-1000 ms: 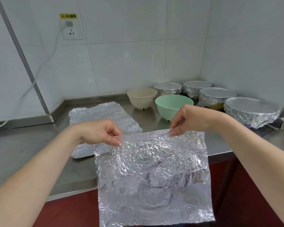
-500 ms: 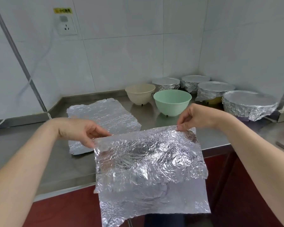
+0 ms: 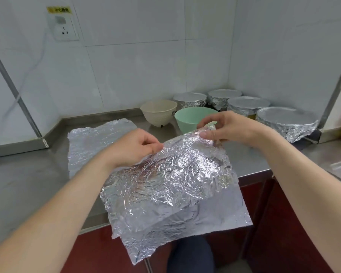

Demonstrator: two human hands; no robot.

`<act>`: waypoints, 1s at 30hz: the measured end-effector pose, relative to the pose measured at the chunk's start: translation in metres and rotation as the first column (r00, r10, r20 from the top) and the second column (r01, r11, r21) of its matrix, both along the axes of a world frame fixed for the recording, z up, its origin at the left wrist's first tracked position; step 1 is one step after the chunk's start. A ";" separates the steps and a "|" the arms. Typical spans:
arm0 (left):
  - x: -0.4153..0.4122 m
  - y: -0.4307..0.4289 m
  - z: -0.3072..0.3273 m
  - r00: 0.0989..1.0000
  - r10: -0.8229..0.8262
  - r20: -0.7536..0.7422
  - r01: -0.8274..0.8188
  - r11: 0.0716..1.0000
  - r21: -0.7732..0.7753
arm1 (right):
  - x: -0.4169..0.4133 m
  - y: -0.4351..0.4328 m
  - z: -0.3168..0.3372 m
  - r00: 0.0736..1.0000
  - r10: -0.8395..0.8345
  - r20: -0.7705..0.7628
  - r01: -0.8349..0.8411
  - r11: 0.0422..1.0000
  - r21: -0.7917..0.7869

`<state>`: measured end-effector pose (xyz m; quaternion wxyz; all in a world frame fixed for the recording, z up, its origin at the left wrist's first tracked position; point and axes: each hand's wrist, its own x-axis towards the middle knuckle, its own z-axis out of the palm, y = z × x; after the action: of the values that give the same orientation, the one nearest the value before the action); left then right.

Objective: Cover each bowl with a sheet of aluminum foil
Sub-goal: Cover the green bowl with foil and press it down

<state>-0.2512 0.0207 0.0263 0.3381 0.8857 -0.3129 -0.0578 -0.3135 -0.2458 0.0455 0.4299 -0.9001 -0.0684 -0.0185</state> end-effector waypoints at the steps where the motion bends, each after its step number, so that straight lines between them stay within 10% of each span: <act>1: 0.002 0.003 0.002 1.000 0.006 0.001 -0.006 0.999 -0.042 | -0.001 -0.004 -0.004 0.998 -0.010 -0.059 0.016 0.995 0.103; 4: 0.005 0.009 0.007 0.998 0.046 -0.033 -0.050 0.986 -0.156 | -0.001 -0.008 -0.021 0.977 0.053 -0.205 0.000 0.968 0.252; 11: 0.010 0.027 0.010 0.994 0.078 -0.075 -0.062 0.978 0.200 | 0.000 -0.007 -0.031 0.997 -0.046 0.058 0.022 0.935 0.353; 17: 0.018 0.028 0.012 0.992 0.114 -0.062 -0.101 0.979 0.178 | -0.002 -0.004 -0.036 0.958 -0.214 0.192 0.155 0.947 0.283; 23: 0.028 0.017 0.023 1.000 -0.005 0.001 0.005 0.993 0.120 | -0.009 -0.029 -0.036 0.996 -0.008 -0.089 0.041 0.925 0.378; 27: 0.042 -0.005 0.026 0.996 -0.082 0.041 0.071 0.974 0.214 | -0.017 -0.052 -0.031 0.976 -0.202 -0.082 0.216 0.942 0.257; 30: 0.066 -0.023 0.024 0.992 0.055 0.117 -0.051 0.998 -0.039 | -0.021 -0.086 -0.030 0.891 -0.450 -0.062 0.430 0.791 0.435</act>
<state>-0.1855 -0.0025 0.0502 0.3363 0.8894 -0.3096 0.0094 -0.3344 -0.3319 0.0153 0.6028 -0.7706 0.1389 -0.1530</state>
